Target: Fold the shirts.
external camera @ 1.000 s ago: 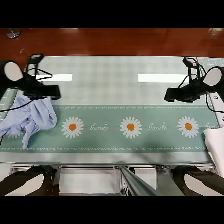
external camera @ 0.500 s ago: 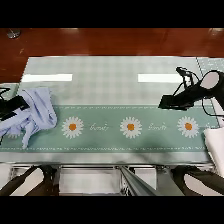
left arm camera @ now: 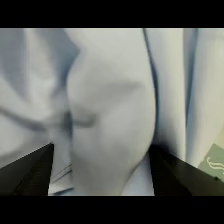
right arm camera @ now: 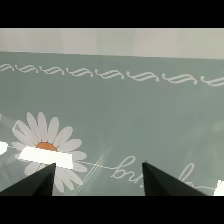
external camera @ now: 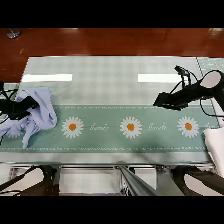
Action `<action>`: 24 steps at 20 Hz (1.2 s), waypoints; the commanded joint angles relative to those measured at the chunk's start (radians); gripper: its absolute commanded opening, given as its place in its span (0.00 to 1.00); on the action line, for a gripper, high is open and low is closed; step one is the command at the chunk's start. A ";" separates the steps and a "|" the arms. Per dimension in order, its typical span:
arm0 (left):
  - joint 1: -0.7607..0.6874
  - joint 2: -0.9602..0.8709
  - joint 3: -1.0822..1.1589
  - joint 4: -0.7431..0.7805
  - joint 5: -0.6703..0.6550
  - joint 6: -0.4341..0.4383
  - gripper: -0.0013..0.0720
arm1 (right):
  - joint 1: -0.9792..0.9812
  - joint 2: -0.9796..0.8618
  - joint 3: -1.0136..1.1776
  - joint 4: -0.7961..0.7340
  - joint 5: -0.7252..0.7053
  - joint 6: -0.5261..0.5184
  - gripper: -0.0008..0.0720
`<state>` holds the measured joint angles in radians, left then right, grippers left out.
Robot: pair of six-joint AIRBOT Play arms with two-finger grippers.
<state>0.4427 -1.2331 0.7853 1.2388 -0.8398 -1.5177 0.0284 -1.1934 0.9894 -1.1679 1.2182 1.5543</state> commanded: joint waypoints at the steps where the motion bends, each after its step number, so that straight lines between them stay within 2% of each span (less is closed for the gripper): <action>1: -0.032 -0.056 -0.002 -0.043 0.039 0.036 0.97 | 0.000 0.000 0.000 0.011 0.004 0.016 0.87; 4: -0.033 -0.065 -0.002 -0.043 0.025 0.036 0.97 | 0.000 0.000 0.000 0.011 0.014 0.016 0.87; 5: -0.033 -0.066 -0.002 -0.043 0.024 0.030 0.88 | 0.000 0.000 0.000 0.009 0.012 0.016 0.87; 6: -0.033 -0.067 -0.002 -0.043 0.007 0.029 0.53 | 0.000 0.000 0.000 0.007 0.012 0.012 0.87; 7: -0.034 -0.067 -0.002 -0.043 -0.020 0.030 0.08 | 0.000 0.000 0.000 0.008 0.012 0.005 0.87; 8: -0.034 -0.067 -0.002 -0.051 -0.050 0.033 0.05 | 0.000 0.000 0.000 0.007 0.012 0.002 0.86; 11: -0.034 -0.035 0.026 -0.102 -0.176 0.092 0.05 | 0.000 0.018 0.004 -0.051 0.011 0.003 0.86; 13: -0.034 0.047 0.065 -0.224 -0.210 0.153 0.05 | 0.000 0.068 0.005 -0.126 -0.023 0.016 0.86; 15: -0.050 0.161 0.129 -0.369 -0.200 0.200 0.05 | 0.000 0.139 0.005 -0.133 -0.074 0.025 0.86; 18: -0.119 0.307 0.280 -0.428 -0.179 0.209 0.05 | 0.000 0.257 0.005 -0.135 -0.121 0.041 0.86; 20: -0.169 0.371 0.381 -0.428 -0.183 0.209 0.05 | 0.000 0.321 0.005 -0.201 -0.116 0.124 0.86; 24: -0.266 0.436 0.570 -0.428 -0.182 0.185 0.05 | 0.000 0.412 0.005 -0.226 -0.117 0.133 0.86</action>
<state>0.2424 -0.8520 1.2289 0.8288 -1.0260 -1.3209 0.0284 -0.8486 0.9936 -1.3613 1.1122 1.6604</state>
